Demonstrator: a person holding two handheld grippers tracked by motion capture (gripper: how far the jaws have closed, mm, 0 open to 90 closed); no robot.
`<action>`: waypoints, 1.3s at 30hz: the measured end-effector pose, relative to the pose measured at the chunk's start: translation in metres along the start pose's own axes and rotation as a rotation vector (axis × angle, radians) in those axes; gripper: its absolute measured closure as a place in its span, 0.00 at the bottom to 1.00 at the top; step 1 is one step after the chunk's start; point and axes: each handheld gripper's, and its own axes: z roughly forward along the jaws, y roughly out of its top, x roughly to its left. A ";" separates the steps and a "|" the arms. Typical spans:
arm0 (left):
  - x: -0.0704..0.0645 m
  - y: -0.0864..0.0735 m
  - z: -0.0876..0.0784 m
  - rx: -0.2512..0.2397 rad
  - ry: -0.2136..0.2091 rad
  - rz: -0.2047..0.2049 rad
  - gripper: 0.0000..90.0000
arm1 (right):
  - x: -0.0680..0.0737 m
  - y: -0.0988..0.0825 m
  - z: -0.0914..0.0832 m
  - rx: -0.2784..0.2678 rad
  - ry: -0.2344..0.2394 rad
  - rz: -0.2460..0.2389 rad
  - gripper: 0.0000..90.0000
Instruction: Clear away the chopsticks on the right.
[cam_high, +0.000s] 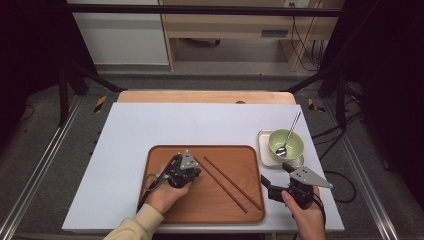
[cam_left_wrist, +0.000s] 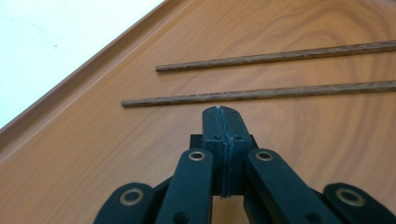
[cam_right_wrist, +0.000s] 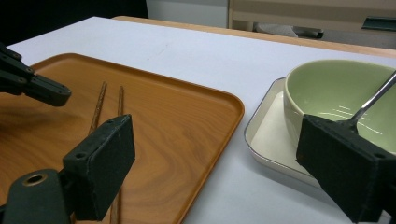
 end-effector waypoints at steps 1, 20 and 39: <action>0.000 0.001 0.003 0.001 0.003 -0.004 1.00 | 0.000 0.000 0.000 0.000 0.001 0.001 0.13; -0.002 0.018 0.034 0.020 -0.012 -0.009 1.00 | 0.000 -0.001 0.001 0.017 0.012 0.013 0.14; -0.030 0.038 0.052 0.006 -0.085 0.036 1.00 | -0.001 -0.001 0.000 0.020 0.023 0.024 0.14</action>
